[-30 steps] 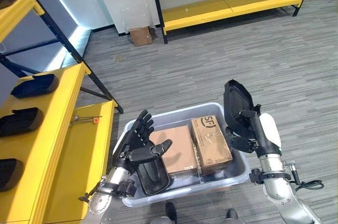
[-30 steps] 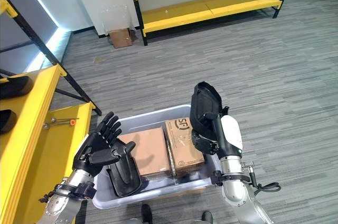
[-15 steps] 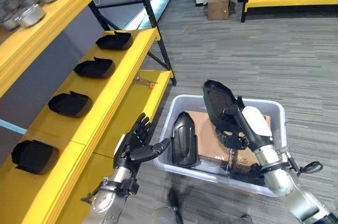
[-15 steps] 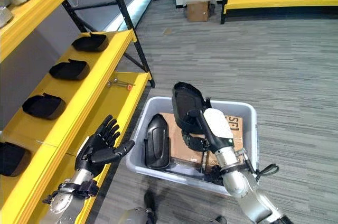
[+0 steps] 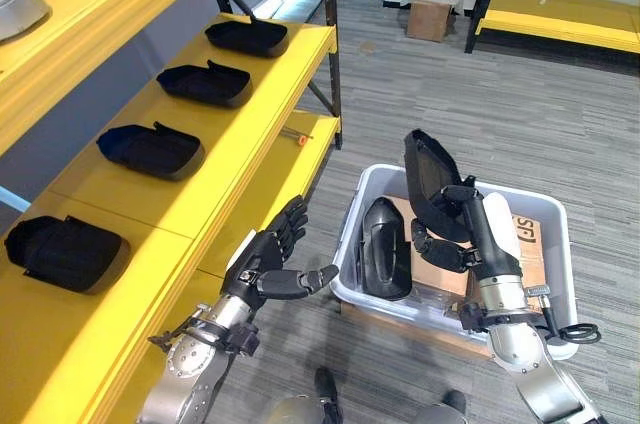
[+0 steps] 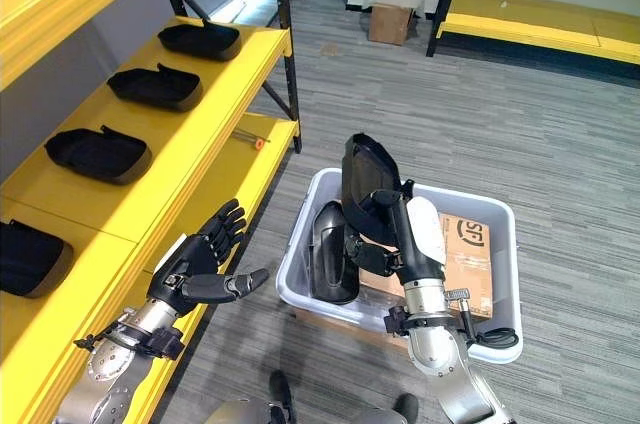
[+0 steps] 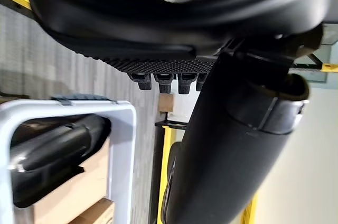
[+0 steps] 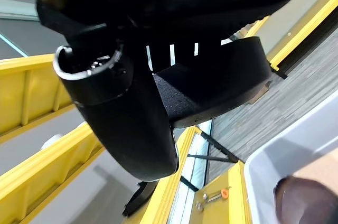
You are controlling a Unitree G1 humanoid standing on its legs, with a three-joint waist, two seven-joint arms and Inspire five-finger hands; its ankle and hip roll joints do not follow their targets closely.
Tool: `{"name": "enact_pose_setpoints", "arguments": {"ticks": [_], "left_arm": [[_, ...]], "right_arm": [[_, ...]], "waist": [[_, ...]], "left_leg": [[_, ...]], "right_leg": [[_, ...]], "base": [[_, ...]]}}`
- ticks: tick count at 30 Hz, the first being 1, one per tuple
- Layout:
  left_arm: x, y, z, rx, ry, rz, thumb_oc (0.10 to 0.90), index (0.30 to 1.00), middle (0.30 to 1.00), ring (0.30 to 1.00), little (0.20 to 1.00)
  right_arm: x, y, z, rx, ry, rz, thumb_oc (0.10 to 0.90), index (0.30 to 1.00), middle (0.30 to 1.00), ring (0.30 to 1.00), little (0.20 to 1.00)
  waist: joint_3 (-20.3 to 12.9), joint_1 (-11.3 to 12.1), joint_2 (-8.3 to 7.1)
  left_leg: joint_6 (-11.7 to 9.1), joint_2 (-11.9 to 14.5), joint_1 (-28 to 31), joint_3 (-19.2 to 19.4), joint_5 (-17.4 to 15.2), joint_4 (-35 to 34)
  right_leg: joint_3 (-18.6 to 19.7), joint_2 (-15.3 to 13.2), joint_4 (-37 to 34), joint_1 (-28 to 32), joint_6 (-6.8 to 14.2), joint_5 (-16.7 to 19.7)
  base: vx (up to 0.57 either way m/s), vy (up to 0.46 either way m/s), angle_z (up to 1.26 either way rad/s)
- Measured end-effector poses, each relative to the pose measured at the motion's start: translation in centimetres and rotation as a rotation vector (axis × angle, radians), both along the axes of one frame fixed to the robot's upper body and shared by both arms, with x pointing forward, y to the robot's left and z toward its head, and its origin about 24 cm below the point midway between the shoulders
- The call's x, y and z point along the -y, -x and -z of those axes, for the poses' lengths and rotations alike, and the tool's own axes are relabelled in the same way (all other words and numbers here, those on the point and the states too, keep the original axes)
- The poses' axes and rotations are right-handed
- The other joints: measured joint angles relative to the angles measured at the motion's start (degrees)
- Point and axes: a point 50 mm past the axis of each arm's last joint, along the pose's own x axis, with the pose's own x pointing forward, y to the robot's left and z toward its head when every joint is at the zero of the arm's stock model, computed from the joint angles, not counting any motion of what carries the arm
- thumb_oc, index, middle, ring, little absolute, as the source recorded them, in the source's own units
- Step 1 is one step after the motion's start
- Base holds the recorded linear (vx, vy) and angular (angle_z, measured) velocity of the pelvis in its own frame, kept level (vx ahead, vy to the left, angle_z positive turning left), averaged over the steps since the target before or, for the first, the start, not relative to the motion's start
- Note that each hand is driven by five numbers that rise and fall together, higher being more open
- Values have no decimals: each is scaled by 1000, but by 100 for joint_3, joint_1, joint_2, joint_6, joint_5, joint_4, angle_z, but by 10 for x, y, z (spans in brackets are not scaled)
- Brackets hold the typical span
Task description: Move parts from the plastic box to the shelf.
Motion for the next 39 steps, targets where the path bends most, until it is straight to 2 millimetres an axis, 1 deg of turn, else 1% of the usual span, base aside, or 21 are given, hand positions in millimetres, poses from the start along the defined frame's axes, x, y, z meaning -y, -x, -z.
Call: {"name": "enact_pose_setpoints", "arguments": {"ticks": [2, 5, 8, 13, 15, 16, 17, 18, 21, 23, 25, 26, 28, 31, 32, 33, 34, 35, 36, 37, 39], "left_arm": [[-2, 4, 2, -14, -4, -5, 900, 1000, 1000, 1000, 1000], [-8, 16, 2, -20, 2, -35, 900, 1000, 1000, 1000, 1000], [-8, 26, 5, -38, 13, -45, 900, 1000, 1000, 1000, 1000], [3, 22, 6, -34, 110, -35, 900, 1000, 1000, 1000, 1000], [4, 23, 7, -41, 112, -34, 900, 1000, 1000, 1000, 1000], [3, 22, 8, -46, 110, -34, 900, 1000, 1000, 1000, 1000], [3, 22, 9, -48, 108, -29, 900, 1000, 1000, 1000, 1000], [3, 22, 10, -49, 106, -11, 900, 1000, 1000, 1000, 1000], [3, 24, 11, -53, 103, 6, 900, 1000, 1000, 1000, 1000], [3, 25, 12, -57, 104, -1, 900, 1000, 1000, 1000, 1000], [3, 25, 12, -61, 104, -7, 900, 1000, 1000, 1000, 1000], [3, 23, 11, -54, 101, -5, 900, 1000, 1000, 1000, 1000], [3, 16, 7, -39, 101, 8, 900, 1000, 1000, 1000, 1000], [4, 12, 3, -27, 96, 15, 900, 1000, 1000, 1000, 1000], [8, 10, 2, -24, 103, 27, 900, 1000, 1000, 1000, 1000], [12, 11, 3, -29, 108, 35, 900, 1000, 1000, 1000, 1000], [15, 9, 4, -34, 106, 45, 900, 1000, 1000, 1000, 1000], [16, 6, 1, -22, 108, 41, 900, 1000, 1000, 1000, 1000], [15, 4, 0, -13, 109, 23, 900, 1000, 1000, 1000, 1000], [18, 1, 1, -16, 119, 11, 900, 1000, 1000, 1000, 1000], [19, 4, 3, -28, 127, 3, 900, 1000, 1000, 1000, 1000]], "right_arm": [[6, 11, 5, -28, 23, 2, 400, 300, 300, 300, 300], [15, 19, 7, -36, 31, 22, 400, 300, 300, 300, 300], [19, 18, 4, -23, 45, 30, 400, 300, 300, 300, 300], [17, 14, -2, 39, 31, 48, 400, 300, 300, 300, 300], [17, 12, -4, 58, 36, 52, 400, 300, 300, 300, 300], [18, 13, -4, 61, 36, 59, 400, 300, 300, 300, 300], [18, 14, -3, 60, 36, 66, 400, 300, 300, 300, 300], [20, 16, -1, 50, 41, 77, 400, 300, 300, 300, 300], [25, 20, 2, 25, 74, 81, 400, 300, 300, 300, 300], [27, 22, 3, 18, 87, 79, 400, 300, 300, 300, 300], [28, 23, 3, 17, 98, 75, 400, 300, 300, 300, 300], [27, 23, 2, 31, 116, 71, 400, 300, 300, 300, 300], [27, 22, 1, 38, 119, 74, 400, 300, 300, 300, 300], [28, 22, 0, 48, 122, 81, 400, 300, 300, 300, 300], [31, 22, -2, 64, 126, 95, 400, 300, 300, 300, 300], [33, 22, -4, 70, 142, 94, 400, 300, 300, 300, 300], [33, 22, -2, 70, 146, 103, 400, 300, 300, 300, 300], [31, 21, -3, 78, 151, 91, 400, 300, 300, 300, 300], [28, 19, -5, 94, 155, 74, 400, 300, 300, 300, 300], [28, 17, -7, 112, 173, 72, 400, 300, 300, 300, 300], [28, 16, -7, 118, 193, 70, 400, 300, 300, 300, 300]], "waist": [[-23, -211, 68], [-66, -158, -27], [-107, -93, 41], [-157, 34, 191], [-201, 180, 309], [-207, 111, 376], [-220, 106, 398], [-216, 94, 381], [-222, 31, 393], [-237, 6, 420], [-244, -33, 427], [-254, -59, 324], [-237, -90, 48], [-267, -233, -121], [-325, -341, -25], [-395, -382, 128], [-441, -486, 190], [-445, -549, 256], [-517, -519, 320], [-537, -588, 442], [-543, -404, 469]], "left_leg": [[-6, 116, 11, -437, 351, -420], [-136, 189, -43, -657, 448, -419], [-357, 296, -63, -865, 605, -417], [-578, 516, -226, -1353, 834, -412], [-601, 551, -349, -1380, 846, -399], [-561, 562, -433, -1334, 740, -321], [-497, 611, -482, -1115, 563, -236], [-420, 647, -481, -678, 66, -149], [-173, 704, -445, -146, -289, 54], [24, 710, -447, -185, 38, 140], [-86, 764, -426, -244, 317, 112], [-457, 762, -417, 11, -39, 37], [-214, 765, -440, 225, -73, 351], [-426, 1144, -249, 15, 25, 830], [-363, 1283, -221, 7, 239, 1053], [-173, 1281, -255, 3, 918, 1082], [-95, 1138, -140, 143, 854, 879], [-34, 1066, -142, 78, 907, 633], [-99, 1009, -146, 75, 955, 271], [-182, 943, -128, 0, 1013, -83], [-236, 874, -53, 92, 816, -246]], "right_leg": [[485, 718, 158, -30, -55, -564], [490, 1264, -60, 52, -360, -912], [471, 1484, -263, 240, -444, -1010], [109, 1761, 20, 183, -726, -1290], [92, 1790, 465, -15, -812, -1522], [-3, 1786, 549, -5, -872, -1591], [-114, 1754, 543, 25, -902, -1575], [-285, 1637, 482, 108, -975, -1515], [-535, 1439, 545, 215, -999, -1580], [-540, 1433, 867, 192, -982, -1794], [-527, 1400, 1087, 169, -986, -1917], [-529, 1254, 1068, 99, -1015, -1903], [-596, 938, 958, 52, -1000, -1812], [-700, 675, 855, 310, -899, -1734], [-788, 634, 846, 439, -812, -1710], [-764, 608, 923, 428, -784, -1694], [-738, 473, 1172, 366, -726, -1633], [-526, 412, 1571, 10, -621, -1870], [-359, 686, 708, -68, -531, -1762], [-465, 753, 310, 141, -439, -1213], [-551, 689, 218, 141, -406, -1141]], "base": [[-131, 49, 94], [-122, -41, 45], [-105, -98, 27], [-132, -77, 44], [-86, -34, 35], [-50, -24, 62], [-98, 0, 83], [-83, 20, 65], [-88, 78, 54], [-80, 153, 15], [-88, 205, 3], [-48, 178, 4], [-75, 296, 10], [-88, 386, 30], [-66, 229, 53], [-148, 425, 77], [-80, 455, 85], [-103, 618, 93], [-59, 449, 110], [-52, 387, 86], [-43, 336, 47]]}}
